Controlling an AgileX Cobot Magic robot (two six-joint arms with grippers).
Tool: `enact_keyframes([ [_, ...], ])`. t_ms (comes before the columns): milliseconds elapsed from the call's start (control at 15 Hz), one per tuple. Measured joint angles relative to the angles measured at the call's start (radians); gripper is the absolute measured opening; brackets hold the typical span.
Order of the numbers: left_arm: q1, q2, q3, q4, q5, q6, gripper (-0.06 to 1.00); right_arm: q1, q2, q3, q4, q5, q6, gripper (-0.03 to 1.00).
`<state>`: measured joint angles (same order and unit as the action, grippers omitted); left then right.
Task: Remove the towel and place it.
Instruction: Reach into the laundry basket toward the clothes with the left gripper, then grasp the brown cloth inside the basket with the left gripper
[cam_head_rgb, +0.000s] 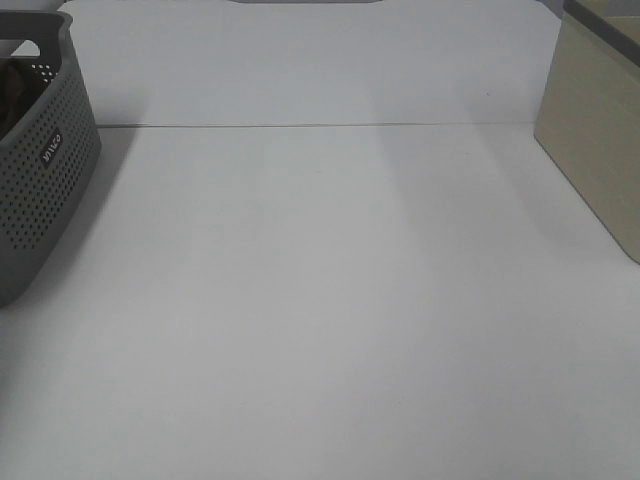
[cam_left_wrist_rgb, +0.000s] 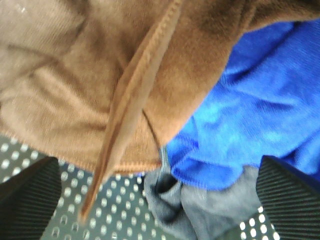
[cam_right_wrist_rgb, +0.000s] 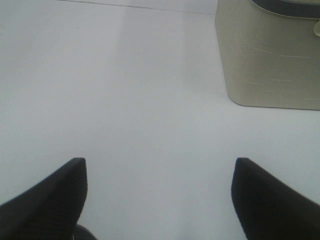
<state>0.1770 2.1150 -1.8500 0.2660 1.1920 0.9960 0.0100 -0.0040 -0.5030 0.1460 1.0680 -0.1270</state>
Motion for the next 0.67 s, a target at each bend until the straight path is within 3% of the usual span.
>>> enact_keyframes([
  [200, 0.000, 0.048, 0.000, -0.005, -0.022, 0.007, 0.98, 0.000, 0.000, 0.000, 0.000, 0.000, 0.000, 0.77],
  [400, 0.000, 0.058, 0.000, -0.017, -0.011, 0.007, 0.90, 0.000, 0.000, 0.000, 0.000, 0.000, 0.000, 0.77],
  [533, 0.000, 0.058, -0.003, -0.018, -0.005, 0.007, 0.74, 0.000, 0.000, 0.000, 0.000, 0.000, 0.000, 0.77],
  [667, 0.000, 0.058, -0.005, -0.018, -0.007, 0.004, 0.47, 0.000, 0.000, 0.000, 0.000, 0.000, 0.000, 0.77],
])
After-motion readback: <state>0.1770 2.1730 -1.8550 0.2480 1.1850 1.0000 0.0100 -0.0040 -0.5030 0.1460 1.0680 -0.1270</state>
